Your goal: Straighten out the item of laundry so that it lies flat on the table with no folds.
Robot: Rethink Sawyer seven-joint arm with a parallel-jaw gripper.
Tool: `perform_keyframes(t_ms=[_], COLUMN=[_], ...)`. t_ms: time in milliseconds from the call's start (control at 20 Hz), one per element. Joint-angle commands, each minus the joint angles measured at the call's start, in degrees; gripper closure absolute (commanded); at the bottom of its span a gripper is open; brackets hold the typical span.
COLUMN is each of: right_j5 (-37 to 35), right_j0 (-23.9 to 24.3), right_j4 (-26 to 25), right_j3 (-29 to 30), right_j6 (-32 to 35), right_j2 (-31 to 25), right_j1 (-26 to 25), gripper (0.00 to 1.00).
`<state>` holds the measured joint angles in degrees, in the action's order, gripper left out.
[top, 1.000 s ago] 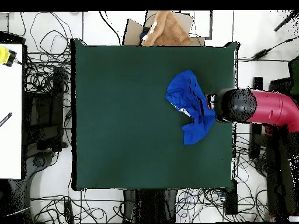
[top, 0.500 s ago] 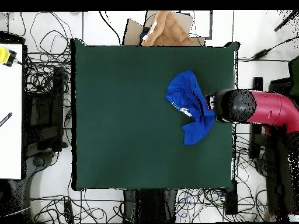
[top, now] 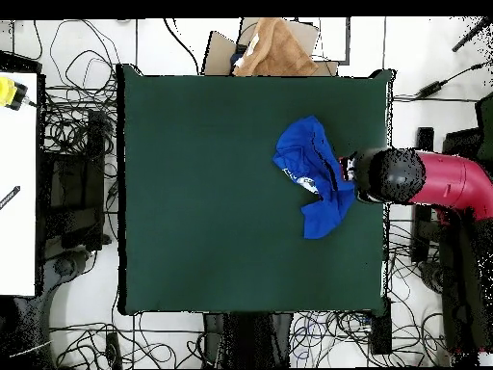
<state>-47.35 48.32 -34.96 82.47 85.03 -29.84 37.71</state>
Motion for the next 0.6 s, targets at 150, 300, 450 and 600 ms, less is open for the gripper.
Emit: perform_keyframes(t_ms=[150, 300, 450, 600], right_j5=[5.86, 6.61, 6.88, 6.07], right_j0=[0.32, 0.31, -0.12, -1.02], right_j4=[-1.82, -2.44, -2.70, -2.72], right_j3=[4.31, 4.20, 4.23, 3.92], right_j6=[-8.48, -7.95, -7.77, -7.28], right_j2=[-4.21, -3.63, -3.51, -3.08], right_j1=[-5.40, -7.07, -6.70, -6.46], gripper=[0.00, 0.00, 0.00, 0.00])
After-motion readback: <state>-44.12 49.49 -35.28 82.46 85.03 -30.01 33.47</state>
